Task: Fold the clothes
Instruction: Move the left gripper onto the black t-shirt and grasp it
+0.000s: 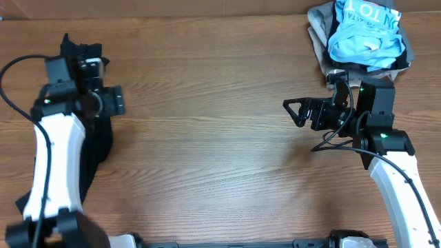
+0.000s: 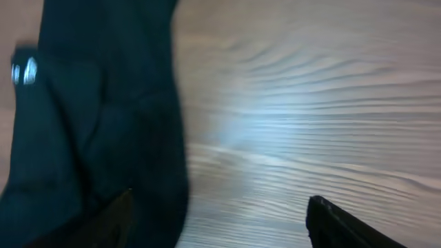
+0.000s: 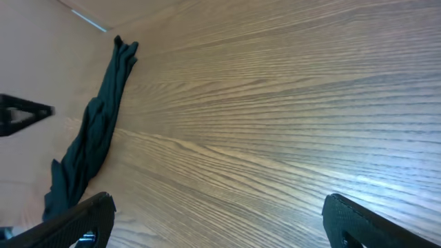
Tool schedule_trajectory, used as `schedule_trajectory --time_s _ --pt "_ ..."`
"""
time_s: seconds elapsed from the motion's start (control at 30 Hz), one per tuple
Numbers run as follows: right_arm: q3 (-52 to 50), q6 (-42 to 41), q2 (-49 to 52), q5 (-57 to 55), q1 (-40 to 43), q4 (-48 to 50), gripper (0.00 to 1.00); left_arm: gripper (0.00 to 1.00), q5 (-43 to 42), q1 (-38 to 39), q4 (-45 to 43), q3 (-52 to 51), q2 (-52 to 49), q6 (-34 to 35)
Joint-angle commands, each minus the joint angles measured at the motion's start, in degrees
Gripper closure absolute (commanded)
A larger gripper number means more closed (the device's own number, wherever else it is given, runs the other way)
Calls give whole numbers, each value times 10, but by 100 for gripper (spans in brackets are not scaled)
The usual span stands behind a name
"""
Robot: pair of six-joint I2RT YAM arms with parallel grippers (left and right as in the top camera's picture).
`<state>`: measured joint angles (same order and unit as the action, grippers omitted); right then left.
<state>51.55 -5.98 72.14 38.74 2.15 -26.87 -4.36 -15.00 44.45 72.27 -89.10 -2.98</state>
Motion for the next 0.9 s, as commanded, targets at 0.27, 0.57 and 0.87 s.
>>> schedule_trajectory --time_s 0.27,0.57,0.87 --pt "14 4 -1 7 -3 -9 10 32 50 -68 -68 9 -172 19" --pt "13 4 -1 7 -3 -20 16 45 94 -68 -138 9 -229 18" --pt "13 4 -1 1 -3 -21 16 45 66 -67 -197 9 -259 19"
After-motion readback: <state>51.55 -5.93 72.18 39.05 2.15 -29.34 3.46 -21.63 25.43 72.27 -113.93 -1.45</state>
